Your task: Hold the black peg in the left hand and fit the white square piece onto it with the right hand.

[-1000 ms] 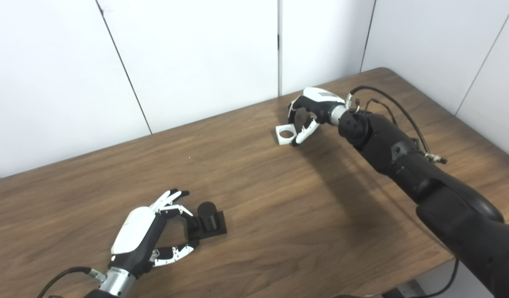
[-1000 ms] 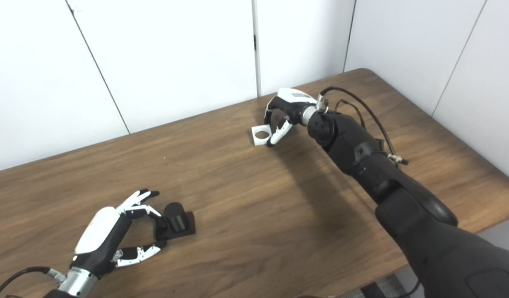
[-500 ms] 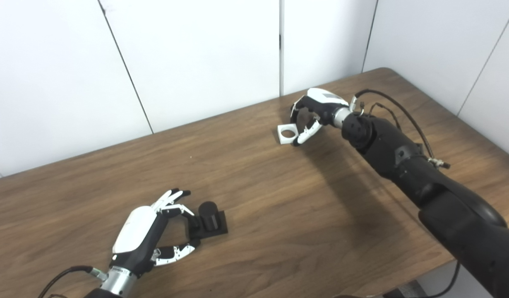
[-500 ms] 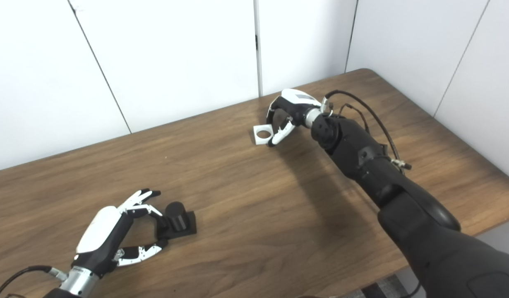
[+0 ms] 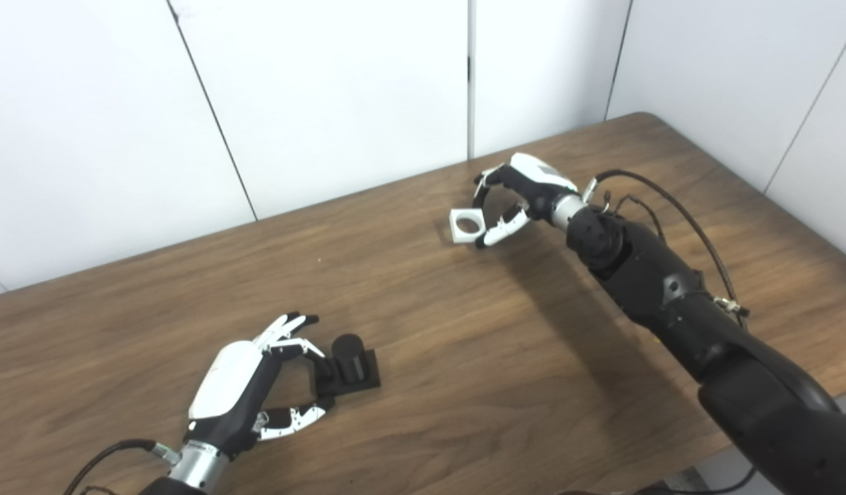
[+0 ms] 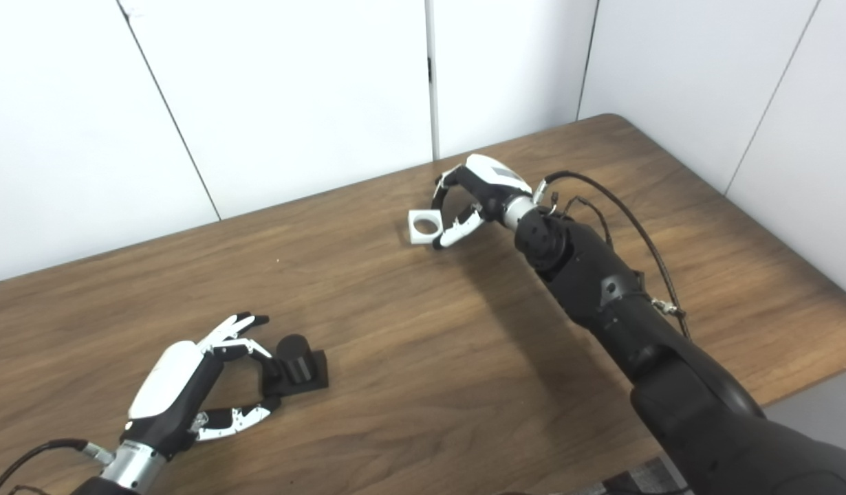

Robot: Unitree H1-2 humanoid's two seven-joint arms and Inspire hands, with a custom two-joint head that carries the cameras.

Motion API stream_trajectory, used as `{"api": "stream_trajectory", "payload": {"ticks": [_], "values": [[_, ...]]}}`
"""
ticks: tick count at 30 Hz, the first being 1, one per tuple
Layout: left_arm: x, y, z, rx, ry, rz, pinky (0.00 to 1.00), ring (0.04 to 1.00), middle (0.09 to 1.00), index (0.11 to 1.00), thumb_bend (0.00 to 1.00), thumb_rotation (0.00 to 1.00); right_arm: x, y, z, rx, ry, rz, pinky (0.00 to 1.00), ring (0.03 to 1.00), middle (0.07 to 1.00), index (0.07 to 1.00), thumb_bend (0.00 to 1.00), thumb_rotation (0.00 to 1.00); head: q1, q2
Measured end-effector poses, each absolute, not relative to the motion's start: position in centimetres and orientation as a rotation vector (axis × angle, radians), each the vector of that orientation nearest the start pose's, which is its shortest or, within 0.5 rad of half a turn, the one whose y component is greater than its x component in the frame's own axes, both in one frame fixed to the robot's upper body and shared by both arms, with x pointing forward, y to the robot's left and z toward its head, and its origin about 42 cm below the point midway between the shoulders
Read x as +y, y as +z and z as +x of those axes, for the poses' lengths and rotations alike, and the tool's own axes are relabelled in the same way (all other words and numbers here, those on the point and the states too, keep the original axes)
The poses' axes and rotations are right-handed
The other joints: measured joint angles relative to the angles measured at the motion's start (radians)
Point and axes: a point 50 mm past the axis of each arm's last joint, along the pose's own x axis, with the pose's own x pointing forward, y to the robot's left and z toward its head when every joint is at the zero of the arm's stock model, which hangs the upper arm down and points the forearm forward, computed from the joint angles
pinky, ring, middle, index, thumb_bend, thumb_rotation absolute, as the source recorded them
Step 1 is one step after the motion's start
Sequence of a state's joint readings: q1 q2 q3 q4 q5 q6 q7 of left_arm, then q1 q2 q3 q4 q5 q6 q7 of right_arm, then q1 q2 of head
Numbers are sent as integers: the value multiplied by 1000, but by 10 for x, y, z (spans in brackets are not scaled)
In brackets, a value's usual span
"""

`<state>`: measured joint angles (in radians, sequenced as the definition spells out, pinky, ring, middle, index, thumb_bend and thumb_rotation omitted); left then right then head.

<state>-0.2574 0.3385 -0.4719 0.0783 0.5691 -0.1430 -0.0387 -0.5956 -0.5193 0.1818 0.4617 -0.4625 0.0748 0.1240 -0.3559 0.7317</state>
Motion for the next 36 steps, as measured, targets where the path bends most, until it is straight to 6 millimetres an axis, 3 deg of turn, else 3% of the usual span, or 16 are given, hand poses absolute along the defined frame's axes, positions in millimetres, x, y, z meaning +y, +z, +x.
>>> {"api": "stream_trajectory", "payload": {"ticks": [8, 18, 29, 36], "values": [[180, 129, 334, -346, -547, 946, 896, 962, 910, 494, 521, 78, -344, 227, 460, -14, 79, -991, 869, 930, 857, 482, 518, 133, 6, 6], [180, 129, 334, -348, -550, 948, 892, 962, 910, 494, 521, 79, -327, 252, 452, -90, 131, -974, 861, 937, 862, 481, 518, 133, 11, 3], [177, 130, 335, -351, -553, 953, 898, 968, 914, 495, 521, 80, -301, 269, 437, -170, 243, -998, 827, 907, 846, 480, 520, 134, 124, 11], [171, 129, 335, -345, -551, 947, 898, 968, 914, 495, 520, 82, -289, 271, 426, -206, 322, -994, 804, 896, 846, 480, 519, 136, 209, 21]]}}
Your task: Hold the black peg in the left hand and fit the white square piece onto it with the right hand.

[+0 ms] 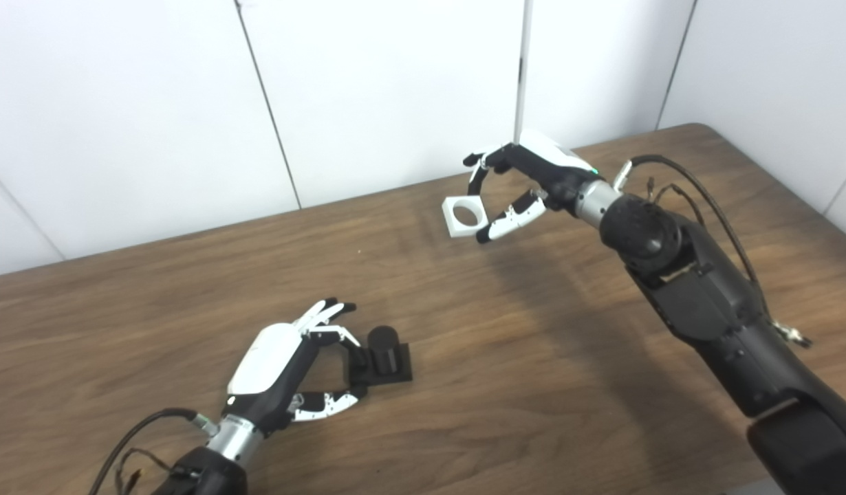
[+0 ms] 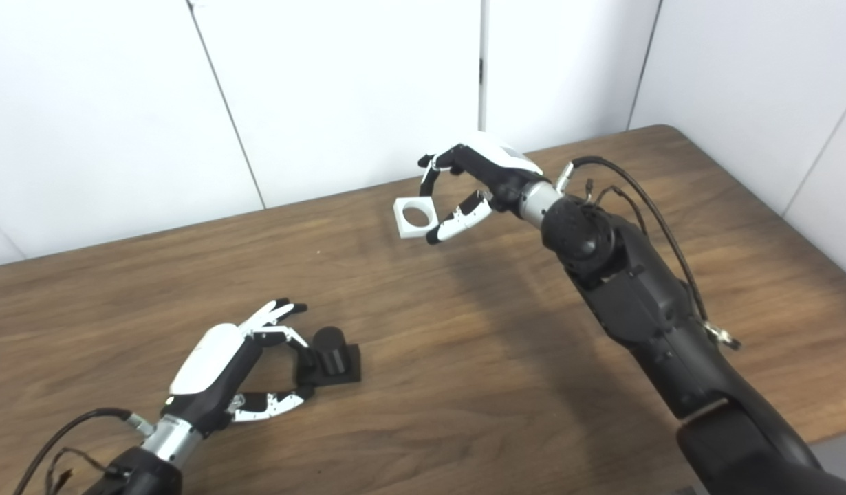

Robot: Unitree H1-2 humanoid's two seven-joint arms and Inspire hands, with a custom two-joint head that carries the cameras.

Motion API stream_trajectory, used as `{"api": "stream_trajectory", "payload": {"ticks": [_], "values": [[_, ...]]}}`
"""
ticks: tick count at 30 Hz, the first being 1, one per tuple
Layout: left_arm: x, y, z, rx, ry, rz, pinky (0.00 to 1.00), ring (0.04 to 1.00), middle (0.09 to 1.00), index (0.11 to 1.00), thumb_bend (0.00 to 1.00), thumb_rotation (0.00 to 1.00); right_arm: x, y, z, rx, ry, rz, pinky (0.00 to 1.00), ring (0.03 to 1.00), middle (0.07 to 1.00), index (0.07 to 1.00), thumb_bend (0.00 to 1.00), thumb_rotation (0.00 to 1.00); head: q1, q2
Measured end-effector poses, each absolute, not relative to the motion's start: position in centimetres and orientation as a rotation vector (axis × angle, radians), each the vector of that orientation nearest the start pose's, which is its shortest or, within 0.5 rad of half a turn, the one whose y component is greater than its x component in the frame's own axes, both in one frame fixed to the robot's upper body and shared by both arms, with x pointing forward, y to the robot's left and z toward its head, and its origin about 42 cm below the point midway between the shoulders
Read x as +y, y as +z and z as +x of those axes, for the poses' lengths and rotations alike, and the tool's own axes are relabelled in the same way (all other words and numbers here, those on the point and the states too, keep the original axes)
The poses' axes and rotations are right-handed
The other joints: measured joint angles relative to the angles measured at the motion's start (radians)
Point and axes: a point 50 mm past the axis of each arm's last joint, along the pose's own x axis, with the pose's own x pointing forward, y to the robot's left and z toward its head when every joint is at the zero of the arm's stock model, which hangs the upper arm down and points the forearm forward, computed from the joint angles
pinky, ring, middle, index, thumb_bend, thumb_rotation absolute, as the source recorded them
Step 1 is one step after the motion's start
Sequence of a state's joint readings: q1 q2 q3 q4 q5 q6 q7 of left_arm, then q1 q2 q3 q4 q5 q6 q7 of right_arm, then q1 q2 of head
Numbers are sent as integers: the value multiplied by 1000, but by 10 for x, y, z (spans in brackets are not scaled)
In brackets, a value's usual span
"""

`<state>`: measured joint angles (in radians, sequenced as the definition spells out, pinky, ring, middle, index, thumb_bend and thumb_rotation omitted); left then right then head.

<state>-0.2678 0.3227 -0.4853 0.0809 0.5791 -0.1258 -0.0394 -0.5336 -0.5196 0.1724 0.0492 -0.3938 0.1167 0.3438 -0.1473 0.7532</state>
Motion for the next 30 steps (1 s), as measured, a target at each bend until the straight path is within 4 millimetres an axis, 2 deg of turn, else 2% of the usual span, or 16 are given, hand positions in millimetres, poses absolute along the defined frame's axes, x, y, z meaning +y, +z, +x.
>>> {"api": "stream_trajectory", "payload": {"ticks": [3, 11, 21, 30], "values": [[164, 129, 335, -350, -554, 948, 902, 969, 916, 495, 519, 83, -286, 273, 423, -217, 352, -978, 794, 890, 840, 479, 519, 137, 47, 6], [155, 129, 335, -344, -549, 946, 919, 973, 921, 496, 519, 85, -275, 283, 414, -290, 438, -959, 788, 887, 831, 479, 519, 138, 86, 17], [151, 130, 335, -345, -552, 948, 916, 975, 922, 496, 518, 86, -248, 294, 397, -362, 559, -941, 821, 896, 839, 478, 520, 140, 89, 18], [149, 130, 335, -345, -554, 952, 919, 978, 925, 496, 518, 86, -233, 296, 388, -351, 628, -949, 776, 880, 838, 477, 520, 137, 94, 21]]}}
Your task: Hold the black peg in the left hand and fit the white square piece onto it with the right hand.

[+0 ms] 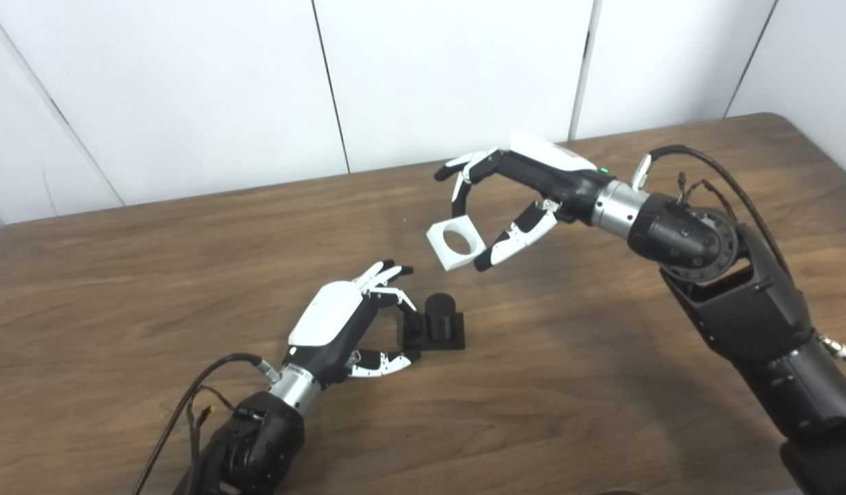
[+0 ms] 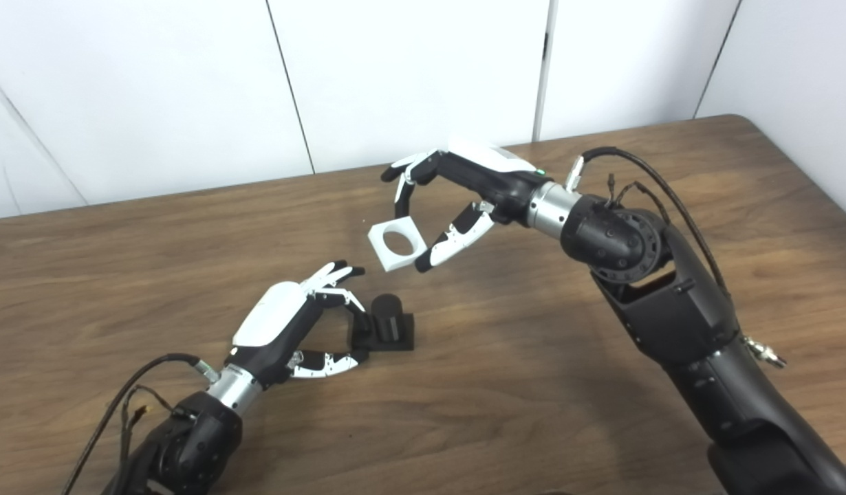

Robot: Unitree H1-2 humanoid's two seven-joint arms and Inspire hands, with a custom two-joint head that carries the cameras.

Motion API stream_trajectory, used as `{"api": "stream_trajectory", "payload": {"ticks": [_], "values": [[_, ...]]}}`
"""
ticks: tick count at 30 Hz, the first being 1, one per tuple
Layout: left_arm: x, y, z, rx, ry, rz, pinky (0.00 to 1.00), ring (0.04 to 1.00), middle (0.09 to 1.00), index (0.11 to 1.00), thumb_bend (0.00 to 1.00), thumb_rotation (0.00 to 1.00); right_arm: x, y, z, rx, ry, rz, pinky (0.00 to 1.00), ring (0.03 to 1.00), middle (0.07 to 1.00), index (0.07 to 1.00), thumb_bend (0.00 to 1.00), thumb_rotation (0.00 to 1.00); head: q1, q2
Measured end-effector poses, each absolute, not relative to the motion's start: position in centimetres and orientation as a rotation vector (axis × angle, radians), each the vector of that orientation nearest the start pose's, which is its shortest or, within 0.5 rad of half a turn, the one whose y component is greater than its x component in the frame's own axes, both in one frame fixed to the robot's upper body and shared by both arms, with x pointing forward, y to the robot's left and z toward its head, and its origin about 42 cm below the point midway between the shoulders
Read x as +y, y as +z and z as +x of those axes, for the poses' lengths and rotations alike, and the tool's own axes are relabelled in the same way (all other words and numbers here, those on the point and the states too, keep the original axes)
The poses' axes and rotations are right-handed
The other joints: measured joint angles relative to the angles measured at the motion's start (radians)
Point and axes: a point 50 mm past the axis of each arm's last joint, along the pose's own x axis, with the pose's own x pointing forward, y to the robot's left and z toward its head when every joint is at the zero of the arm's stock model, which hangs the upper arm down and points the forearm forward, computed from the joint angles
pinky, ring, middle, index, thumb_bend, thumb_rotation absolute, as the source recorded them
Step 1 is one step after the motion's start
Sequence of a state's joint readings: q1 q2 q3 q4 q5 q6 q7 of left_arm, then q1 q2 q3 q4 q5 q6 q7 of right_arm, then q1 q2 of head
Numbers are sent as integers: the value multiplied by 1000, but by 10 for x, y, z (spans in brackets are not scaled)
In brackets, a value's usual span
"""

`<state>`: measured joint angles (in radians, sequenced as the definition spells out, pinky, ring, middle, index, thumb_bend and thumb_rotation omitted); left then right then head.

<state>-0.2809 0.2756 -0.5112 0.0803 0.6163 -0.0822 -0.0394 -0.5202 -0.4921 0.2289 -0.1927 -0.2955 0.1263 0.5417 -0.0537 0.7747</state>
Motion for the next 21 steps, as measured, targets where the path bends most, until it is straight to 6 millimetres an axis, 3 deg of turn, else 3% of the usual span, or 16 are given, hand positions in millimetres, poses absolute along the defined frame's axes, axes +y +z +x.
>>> {"api": "stream_trajectory", "payload": {"ticks": [10, 21], "values": [[147, 131, 336, -350, -554, 963, 923, 979, 925, 496, 518, 87, -213, 292, 385, -309, 741, -981, 802, 896, 838, 478, 521, 136, 5, 2], [145, 132, 337, -345, -553, 962, 923, 976, 923, 496, 518, 86, -194, 321, 397, -306, 820, -1067, 829, 916, 846, 479, 522, 135, 9, 6]]}}
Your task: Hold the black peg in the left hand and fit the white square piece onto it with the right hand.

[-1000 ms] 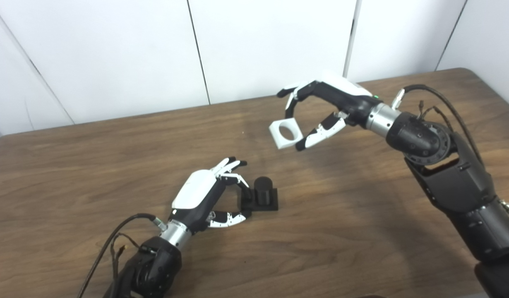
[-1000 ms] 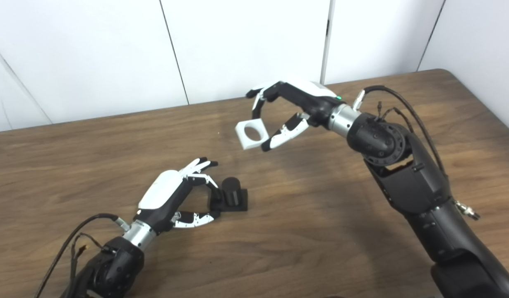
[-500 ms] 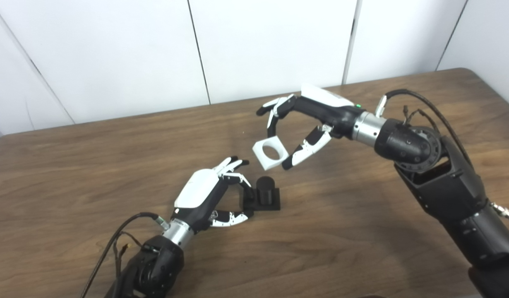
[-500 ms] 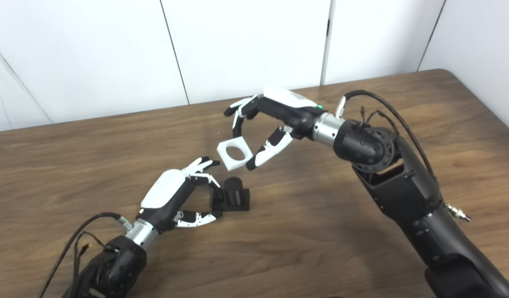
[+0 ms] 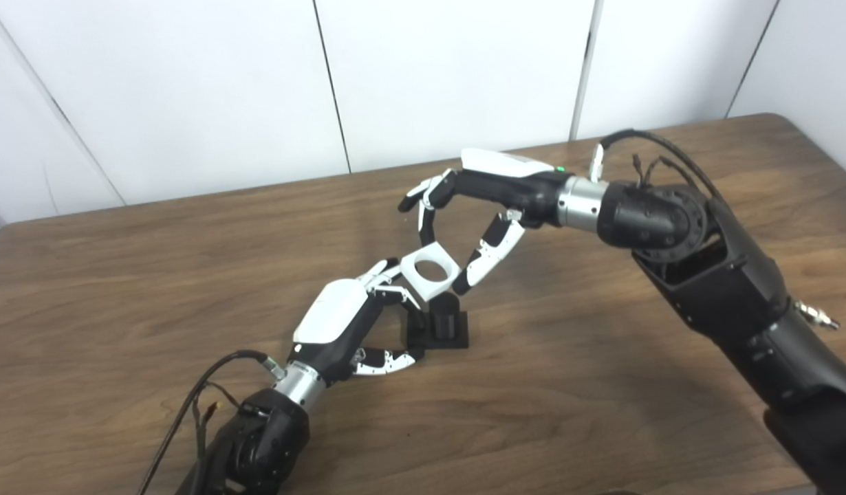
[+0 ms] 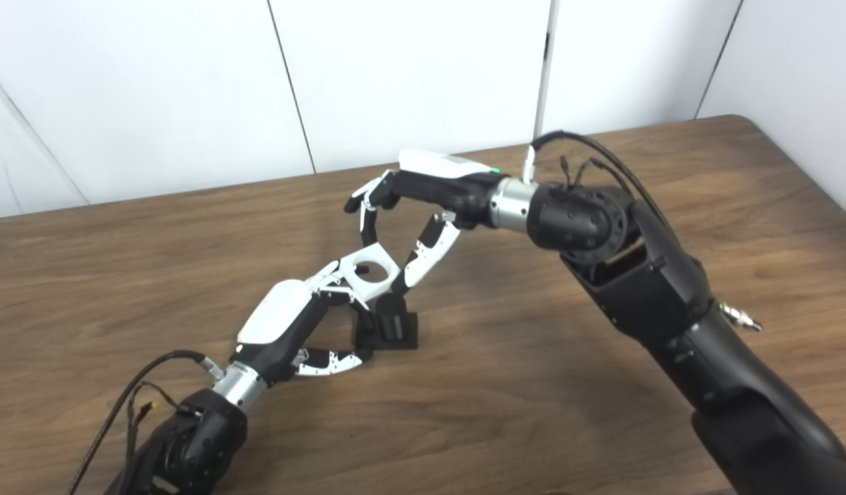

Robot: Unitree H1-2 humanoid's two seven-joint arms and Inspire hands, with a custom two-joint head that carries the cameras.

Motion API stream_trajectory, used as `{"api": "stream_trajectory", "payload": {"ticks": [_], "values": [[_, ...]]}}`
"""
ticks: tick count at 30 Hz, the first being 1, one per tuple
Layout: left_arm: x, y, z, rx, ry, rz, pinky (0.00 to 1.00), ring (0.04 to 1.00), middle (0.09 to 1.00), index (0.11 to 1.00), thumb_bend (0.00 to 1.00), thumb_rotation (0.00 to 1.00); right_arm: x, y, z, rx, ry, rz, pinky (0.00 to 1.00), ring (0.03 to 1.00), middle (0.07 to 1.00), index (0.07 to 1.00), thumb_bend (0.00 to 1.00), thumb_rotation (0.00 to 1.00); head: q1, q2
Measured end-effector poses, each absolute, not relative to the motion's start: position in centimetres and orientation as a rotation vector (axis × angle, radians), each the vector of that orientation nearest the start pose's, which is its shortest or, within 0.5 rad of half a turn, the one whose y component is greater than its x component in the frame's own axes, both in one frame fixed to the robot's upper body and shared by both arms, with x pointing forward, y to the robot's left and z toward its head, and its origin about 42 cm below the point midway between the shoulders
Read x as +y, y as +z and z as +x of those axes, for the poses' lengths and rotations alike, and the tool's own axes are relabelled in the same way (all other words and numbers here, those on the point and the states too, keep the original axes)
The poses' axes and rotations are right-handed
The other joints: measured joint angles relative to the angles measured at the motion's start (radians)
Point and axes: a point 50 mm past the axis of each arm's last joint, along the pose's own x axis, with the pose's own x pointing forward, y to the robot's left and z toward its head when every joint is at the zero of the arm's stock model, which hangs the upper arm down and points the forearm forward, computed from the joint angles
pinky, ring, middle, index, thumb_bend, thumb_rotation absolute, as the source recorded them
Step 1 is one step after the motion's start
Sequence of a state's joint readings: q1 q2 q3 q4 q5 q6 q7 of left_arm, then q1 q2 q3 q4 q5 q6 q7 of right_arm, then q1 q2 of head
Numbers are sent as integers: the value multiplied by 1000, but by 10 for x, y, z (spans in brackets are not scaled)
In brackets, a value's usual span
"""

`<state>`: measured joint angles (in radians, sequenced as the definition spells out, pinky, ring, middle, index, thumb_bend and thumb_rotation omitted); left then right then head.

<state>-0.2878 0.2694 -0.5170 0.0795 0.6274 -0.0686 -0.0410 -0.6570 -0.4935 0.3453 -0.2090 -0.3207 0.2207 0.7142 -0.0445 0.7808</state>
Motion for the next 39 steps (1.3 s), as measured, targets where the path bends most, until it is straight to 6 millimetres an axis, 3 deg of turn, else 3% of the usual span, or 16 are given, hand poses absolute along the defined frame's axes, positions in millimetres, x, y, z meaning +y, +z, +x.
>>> {"api": "stream_trajectory", "payload": {"ticks": [17, 39], "values": [[144, 132, 336, -342, -549, 962, 916, 976, 923, 496, 518, 86, -183, 323, 406, -261, 890, -1155, 856, 912, 843, 478, 521, 136, -6, 8], [145, 132, 336, -341, -549, 965, 914, 974, 922, 496, 519, 84, -193, 311, 415, -167, 898, -1212, 849, 911, 843, 479, 520, 135, -12, 14]]}}
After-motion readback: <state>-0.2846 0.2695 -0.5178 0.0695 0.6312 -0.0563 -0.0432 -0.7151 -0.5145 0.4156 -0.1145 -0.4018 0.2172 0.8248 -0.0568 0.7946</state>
